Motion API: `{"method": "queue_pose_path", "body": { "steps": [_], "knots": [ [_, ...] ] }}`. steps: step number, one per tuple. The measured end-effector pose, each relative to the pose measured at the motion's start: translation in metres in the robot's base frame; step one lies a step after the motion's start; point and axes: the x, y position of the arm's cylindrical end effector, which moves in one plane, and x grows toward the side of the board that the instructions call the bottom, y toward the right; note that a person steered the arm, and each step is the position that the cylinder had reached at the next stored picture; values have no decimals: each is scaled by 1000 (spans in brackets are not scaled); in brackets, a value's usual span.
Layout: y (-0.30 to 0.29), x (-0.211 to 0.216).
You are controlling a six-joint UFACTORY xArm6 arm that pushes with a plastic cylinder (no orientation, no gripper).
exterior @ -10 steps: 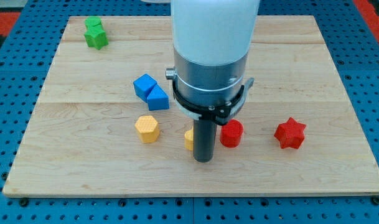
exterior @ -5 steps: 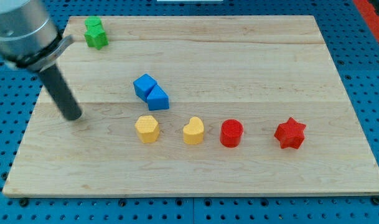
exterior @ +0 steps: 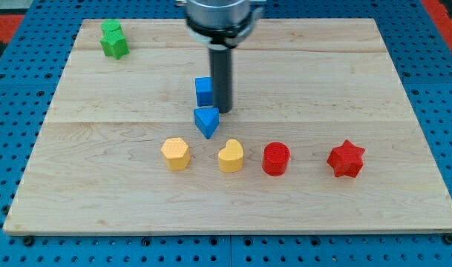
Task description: Push the blue triangle at the left side of the hexagon
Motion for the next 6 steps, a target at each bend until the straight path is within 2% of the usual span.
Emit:
{"method": "queue_pose_path", "body": {
  "steps": [2, 3, 4, 5, 6],
  "knots": [
    [72, -5],
    [40, 5],
    [38, 9],
    [-11, 32],
    [-15, 32]
  ]
}}
